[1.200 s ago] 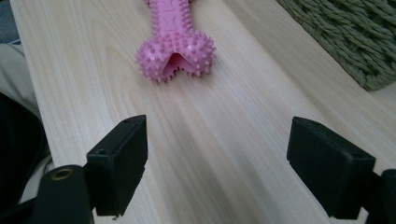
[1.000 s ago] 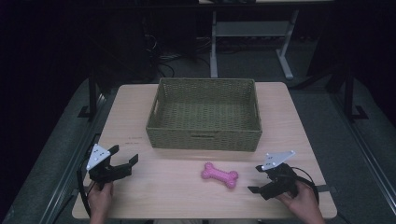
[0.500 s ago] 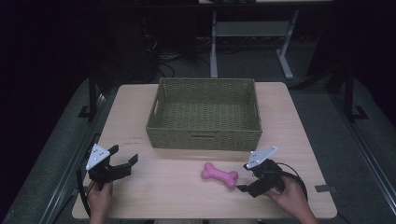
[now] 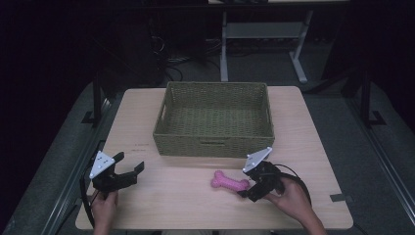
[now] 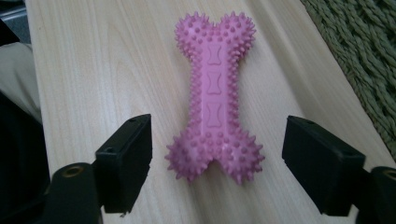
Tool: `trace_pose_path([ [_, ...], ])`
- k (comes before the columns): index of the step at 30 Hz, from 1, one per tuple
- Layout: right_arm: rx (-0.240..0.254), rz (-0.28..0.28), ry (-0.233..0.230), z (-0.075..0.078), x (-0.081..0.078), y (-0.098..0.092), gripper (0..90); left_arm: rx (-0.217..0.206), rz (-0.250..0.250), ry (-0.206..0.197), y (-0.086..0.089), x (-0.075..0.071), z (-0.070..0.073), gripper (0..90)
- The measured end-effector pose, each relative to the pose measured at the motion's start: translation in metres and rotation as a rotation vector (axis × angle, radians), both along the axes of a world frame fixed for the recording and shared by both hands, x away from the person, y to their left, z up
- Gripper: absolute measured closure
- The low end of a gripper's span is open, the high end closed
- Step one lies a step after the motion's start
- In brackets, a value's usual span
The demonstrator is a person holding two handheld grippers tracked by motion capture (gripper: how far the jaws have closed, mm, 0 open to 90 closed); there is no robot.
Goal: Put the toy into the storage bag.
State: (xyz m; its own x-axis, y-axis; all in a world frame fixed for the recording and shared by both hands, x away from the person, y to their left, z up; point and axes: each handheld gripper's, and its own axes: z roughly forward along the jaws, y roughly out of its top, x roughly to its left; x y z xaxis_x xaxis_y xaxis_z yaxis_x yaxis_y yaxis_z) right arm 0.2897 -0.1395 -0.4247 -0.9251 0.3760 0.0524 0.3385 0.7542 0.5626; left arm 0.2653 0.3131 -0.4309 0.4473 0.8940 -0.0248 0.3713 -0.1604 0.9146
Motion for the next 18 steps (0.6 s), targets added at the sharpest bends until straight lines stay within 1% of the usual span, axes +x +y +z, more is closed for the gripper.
trace_pose_path([
  [5,-0.017,0.017,0.007,0.001,0.006,0.011,26.7,-0.001,0.002,-0.002,0.0,0.0,0.0,13.3],
  [7,-0.015,0.028,0.015,0.001,0.008,0.015,30.5,-0.002,0.001,-0.001,0.001,0.0,0.0,13.3],
  [9,-0.036,0.034,0.015,0.001,0.011,0.02,30.9,-0.002,0.002,-0.001,0.001,0.0,0.0,13.3],
  [11,-0.039,0.038,0.018,0.0,0.012,0.023,32.0,-0.002,0.0,-0.001,0.001,0.0,0.0,13.3],
  [16,-0.074,0.067,0.014,-0.001,0.014,0.034,35.6,-0.001,-0.001,0.001,0.001,0.0,0.0,13.3],
  [18,-0.077,0.067,0.018,-0.002,0.015,0.036,37.0,-0.001,0.001,-0.002,0.001,0.0,0.001,13.3],
])
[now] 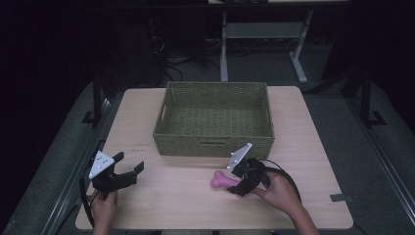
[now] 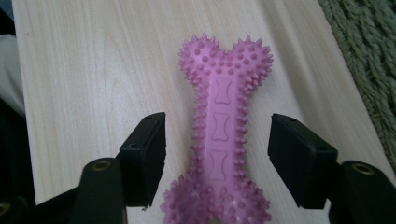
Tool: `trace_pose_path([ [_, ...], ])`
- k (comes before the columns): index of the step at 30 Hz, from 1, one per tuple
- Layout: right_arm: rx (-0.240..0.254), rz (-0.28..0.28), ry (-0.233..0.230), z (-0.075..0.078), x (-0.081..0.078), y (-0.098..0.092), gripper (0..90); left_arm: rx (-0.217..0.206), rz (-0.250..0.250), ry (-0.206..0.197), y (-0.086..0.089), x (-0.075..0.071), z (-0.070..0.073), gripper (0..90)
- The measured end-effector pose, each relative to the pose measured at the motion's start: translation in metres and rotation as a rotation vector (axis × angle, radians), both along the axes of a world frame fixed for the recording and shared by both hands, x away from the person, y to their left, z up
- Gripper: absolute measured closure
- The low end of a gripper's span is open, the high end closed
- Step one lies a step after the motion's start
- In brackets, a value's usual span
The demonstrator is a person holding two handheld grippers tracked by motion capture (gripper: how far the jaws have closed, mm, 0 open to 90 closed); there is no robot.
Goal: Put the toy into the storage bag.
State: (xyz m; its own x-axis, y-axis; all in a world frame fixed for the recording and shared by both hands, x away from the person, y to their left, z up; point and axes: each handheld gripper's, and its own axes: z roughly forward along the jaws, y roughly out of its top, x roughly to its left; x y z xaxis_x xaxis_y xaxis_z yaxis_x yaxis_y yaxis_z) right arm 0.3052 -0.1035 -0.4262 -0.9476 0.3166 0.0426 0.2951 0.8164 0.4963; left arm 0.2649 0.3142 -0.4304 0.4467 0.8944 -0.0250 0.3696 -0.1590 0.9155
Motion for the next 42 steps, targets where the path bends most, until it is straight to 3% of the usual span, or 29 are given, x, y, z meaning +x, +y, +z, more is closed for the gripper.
trace_pose_path([
  [8,-0.045,0.01,0.015,-0.009,0.003,0.008,43.4,-0.011,0.003,-0.001,0.001,0.0,0.0,13.3],
  [16,-0.092,0.031,0.0,-0.015,0.004,0.013,53.5,-0.007,0.0,-0.002,0.0,0.0,0.0,13.3],
  [20,-0.103,0.036,-0.014,-0.016,0.003,0.015,55.2,-0.01,0.002,-0.002,0.001,0.0,0.0,13.3],
  [24,-0.099,0.031,0.007,-0.015,0.005,0.013,56.6,-0.01,0.002,-0.003,0.001,0.0,0.0,13.3],
  [30,-0.145,0.063,0.007,-0.012,0.006,0.017,58.0,-0.012,0.004,-0.004,0.001,0.0,0.0,13.3],
  [36,-0.092,0.086,0.064,-0.004,0.011,0.01,58.2,-0.017,0.005,-0.007,0.003,-0.001,0.001,13.3],
  [42,-0.053,0.107,0.092,0.012,0.018,0.002,58.1,-0.017,0.004,-0.006,0.002,0.0,0.001,13.3],
])
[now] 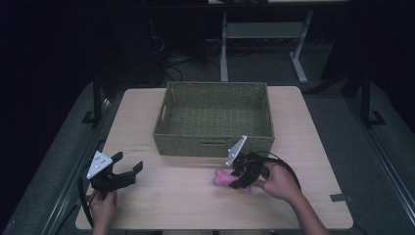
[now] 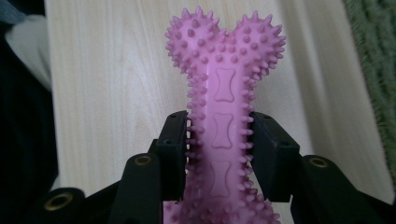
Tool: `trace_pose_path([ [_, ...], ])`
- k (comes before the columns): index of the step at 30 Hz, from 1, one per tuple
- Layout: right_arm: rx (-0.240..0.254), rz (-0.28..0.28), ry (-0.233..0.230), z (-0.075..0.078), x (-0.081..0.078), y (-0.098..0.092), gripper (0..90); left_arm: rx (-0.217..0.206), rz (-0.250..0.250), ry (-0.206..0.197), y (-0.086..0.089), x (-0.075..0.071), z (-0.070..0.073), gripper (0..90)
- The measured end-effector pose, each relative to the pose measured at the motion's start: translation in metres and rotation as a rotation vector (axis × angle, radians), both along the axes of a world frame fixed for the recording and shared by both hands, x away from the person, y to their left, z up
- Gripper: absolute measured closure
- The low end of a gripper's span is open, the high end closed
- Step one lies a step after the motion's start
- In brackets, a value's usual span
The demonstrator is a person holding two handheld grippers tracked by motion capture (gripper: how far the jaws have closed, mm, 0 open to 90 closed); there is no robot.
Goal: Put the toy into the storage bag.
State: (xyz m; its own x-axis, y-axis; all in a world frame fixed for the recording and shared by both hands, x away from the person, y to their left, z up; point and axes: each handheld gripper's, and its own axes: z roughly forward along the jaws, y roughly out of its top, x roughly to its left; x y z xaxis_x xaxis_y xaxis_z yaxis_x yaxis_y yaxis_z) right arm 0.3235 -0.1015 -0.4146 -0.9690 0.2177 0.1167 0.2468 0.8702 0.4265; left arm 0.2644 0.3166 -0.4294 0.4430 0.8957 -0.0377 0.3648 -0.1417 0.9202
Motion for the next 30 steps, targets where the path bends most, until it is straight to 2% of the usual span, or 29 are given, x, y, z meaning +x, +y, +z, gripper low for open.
trace_pose_path([
  [8,0.045,0.003,0.016,0.025,0.012,-0.013,58.0,-0.001,-0.003,-0.002,-0.002,0.0,0.0,13.3],
  [16,0.076,0.013,0.024,0.044,0.018,-0.022,58.1,-0.003,-0.003,0.002,-0.004,0.001,0.0,13.3],
  [30,0.097,0.025,-0.003,0.075,0.026,-0.032,58.1,0.002,-0.002,0.004,-0.004,0.002,-0.001,13.3],
])
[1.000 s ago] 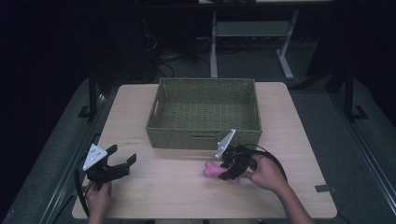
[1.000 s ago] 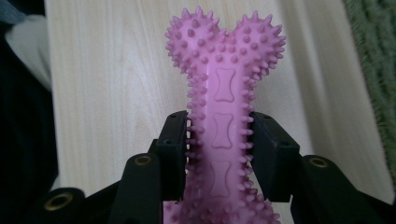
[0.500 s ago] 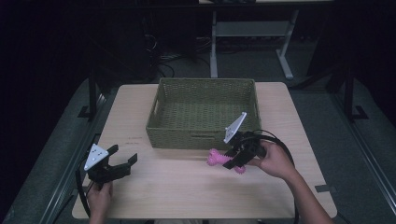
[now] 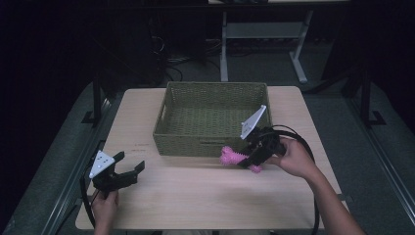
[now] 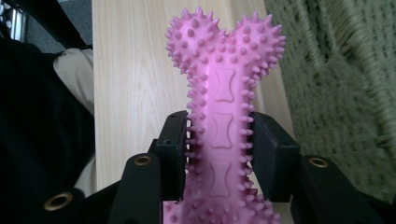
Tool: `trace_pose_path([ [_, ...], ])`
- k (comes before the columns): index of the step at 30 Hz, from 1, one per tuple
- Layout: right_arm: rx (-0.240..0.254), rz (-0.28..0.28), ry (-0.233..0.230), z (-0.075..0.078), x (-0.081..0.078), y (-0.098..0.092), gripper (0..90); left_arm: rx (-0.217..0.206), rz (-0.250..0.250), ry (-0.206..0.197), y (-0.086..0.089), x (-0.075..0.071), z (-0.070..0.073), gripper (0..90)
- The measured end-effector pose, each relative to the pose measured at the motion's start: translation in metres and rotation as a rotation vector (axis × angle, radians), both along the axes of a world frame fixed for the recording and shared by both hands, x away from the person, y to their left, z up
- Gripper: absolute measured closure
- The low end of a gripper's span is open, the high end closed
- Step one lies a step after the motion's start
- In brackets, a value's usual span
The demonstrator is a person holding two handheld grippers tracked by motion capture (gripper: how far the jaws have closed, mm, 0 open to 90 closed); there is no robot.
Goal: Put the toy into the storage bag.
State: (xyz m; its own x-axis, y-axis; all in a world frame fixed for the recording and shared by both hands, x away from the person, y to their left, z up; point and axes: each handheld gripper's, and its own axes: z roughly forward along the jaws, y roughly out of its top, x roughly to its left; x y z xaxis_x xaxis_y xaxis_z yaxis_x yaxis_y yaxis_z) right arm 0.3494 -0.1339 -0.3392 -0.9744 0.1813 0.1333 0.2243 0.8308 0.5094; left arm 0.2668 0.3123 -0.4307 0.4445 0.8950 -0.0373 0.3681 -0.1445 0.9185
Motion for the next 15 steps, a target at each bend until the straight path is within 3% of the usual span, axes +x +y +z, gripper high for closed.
trace_pose_path([
  [15,0.02,0.002,-0.02,0.031,0.016,-0.007,58.1,0.0,-0.003,-0.005,0.001,-0.002,0.0,13.3],
])
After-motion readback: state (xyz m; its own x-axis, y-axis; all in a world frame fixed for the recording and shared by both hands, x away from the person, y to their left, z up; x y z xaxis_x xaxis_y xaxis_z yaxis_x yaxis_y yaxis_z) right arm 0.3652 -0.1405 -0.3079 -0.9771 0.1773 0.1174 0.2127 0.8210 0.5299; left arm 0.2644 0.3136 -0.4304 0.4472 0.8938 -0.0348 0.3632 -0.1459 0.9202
